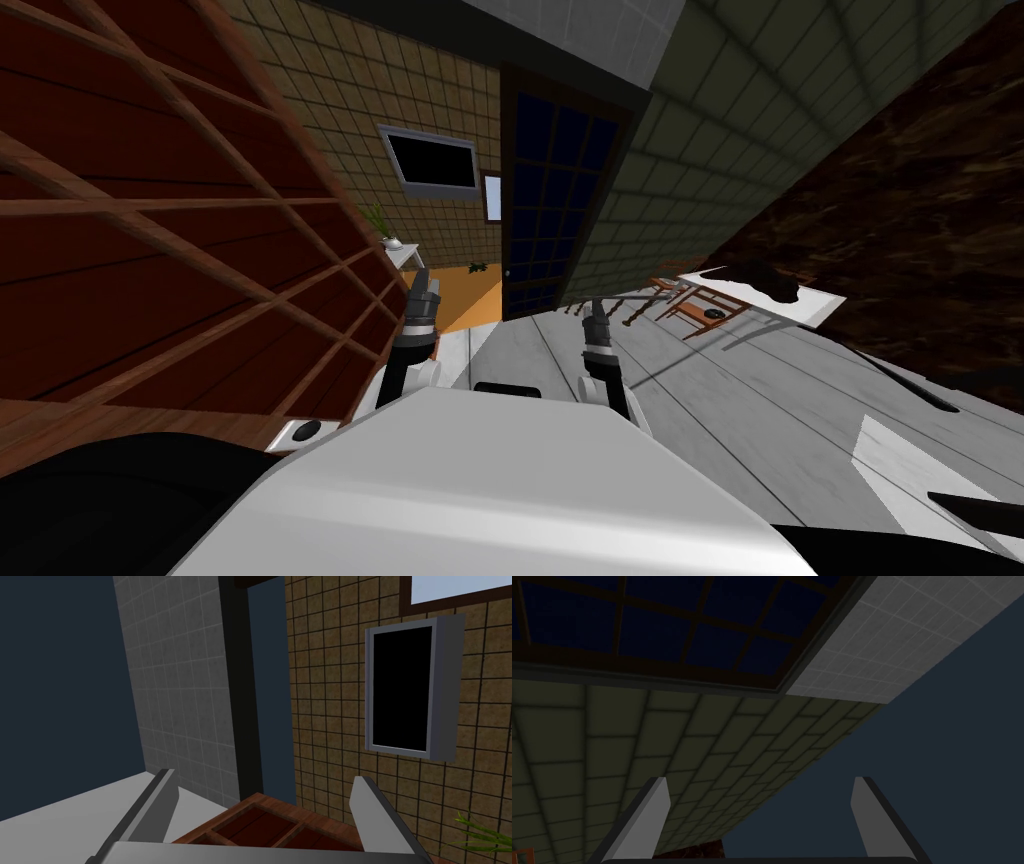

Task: Pull the door open

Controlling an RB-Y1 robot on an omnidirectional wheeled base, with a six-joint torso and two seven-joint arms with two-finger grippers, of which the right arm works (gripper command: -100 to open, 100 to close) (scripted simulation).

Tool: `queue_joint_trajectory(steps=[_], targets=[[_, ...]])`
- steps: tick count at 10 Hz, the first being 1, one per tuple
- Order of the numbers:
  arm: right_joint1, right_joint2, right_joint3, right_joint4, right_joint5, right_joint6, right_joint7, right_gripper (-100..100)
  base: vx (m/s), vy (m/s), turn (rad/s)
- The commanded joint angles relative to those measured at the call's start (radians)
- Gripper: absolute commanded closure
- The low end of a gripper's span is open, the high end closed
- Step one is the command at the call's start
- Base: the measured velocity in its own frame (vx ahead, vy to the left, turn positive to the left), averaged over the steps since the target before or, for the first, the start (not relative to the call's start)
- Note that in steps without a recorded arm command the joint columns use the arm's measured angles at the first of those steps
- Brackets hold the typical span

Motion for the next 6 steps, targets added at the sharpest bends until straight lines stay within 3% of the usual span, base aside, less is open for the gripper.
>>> queue_joint_trajectory(steps=[1, 6], targets=[[-0.003, -0.003, 0.003, 0.032, 0.003, -0.016, 0.039, -100, 0.115, 0.058, 0.055], [-0.018, -0.02, 0.007, 0.136, 0.008, -0.059, 0.156, -100, 0.103, 0.048, 0.066]])
